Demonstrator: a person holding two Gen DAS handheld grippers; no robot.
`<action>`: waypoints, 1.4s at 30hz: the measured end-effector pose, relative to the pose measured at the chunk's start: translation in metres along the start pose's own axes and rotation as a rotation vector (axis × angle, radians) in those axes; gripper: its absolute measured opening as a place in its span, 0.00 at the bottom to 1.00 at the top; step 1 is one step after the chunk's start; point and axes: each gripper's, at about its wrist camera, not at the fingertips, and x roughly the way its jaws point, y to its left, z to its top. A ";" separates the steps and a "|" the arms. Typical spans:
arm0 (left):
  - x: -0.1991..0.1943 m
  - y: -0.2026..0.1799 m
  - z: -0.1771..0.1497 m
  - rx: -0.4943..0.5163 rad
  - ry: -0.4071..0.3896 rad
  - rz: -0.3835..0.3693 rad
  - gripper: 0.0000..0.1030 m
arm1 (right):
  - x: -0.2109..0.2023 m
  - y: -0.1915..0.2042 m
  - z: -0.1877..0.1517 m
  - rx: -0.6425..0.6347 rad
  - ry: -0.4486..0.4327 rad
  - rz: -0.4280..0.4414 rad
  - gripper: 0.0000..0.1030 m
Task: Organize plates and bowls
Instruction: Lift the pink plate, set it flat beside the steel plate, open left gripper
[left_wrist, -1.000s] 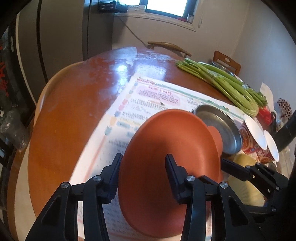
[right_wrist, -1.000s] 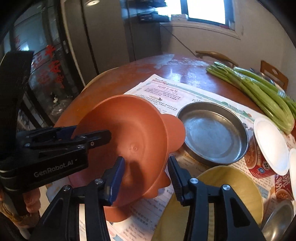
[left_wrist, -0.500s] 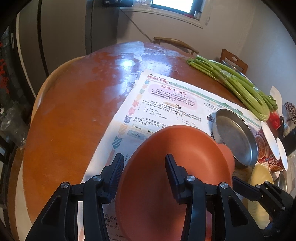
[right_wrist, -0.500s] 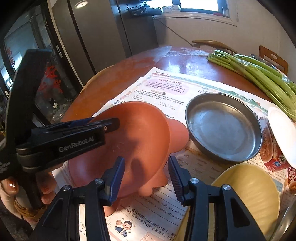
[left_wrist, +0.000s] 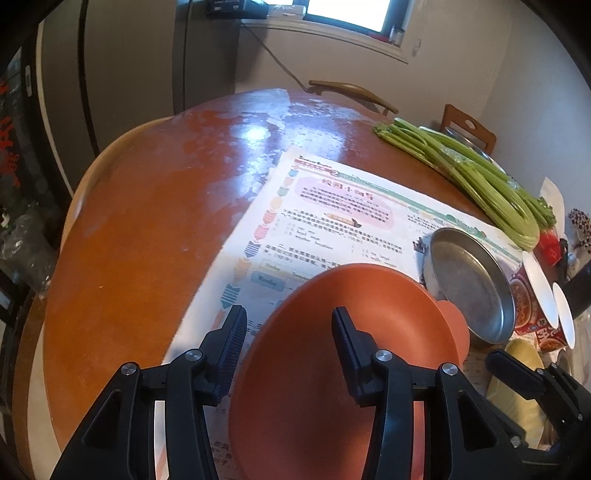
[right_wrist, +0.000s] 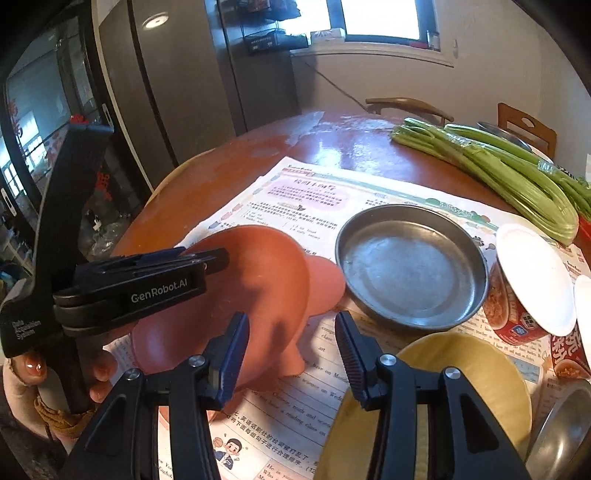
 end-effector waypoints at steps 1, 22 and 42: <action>-0.001 0.001 0.001 -0.004 -0.007 0.006 0.49 | -0.002 -0.001 -0.001 0.004 -0.005 -0.002 0.48; -0.065 -0.012 0.001 -0.008 -0.124 -0.029 0.57 | -0.055 -0.033 -0.012 0.071 -0.102 -0.027 0.48; -0.084 -0.107 -0.038 0.182 -0.085 -0.112 0.58 | -0.129 -0.082 -0.050 0.156 -0.176 -0.132 0.49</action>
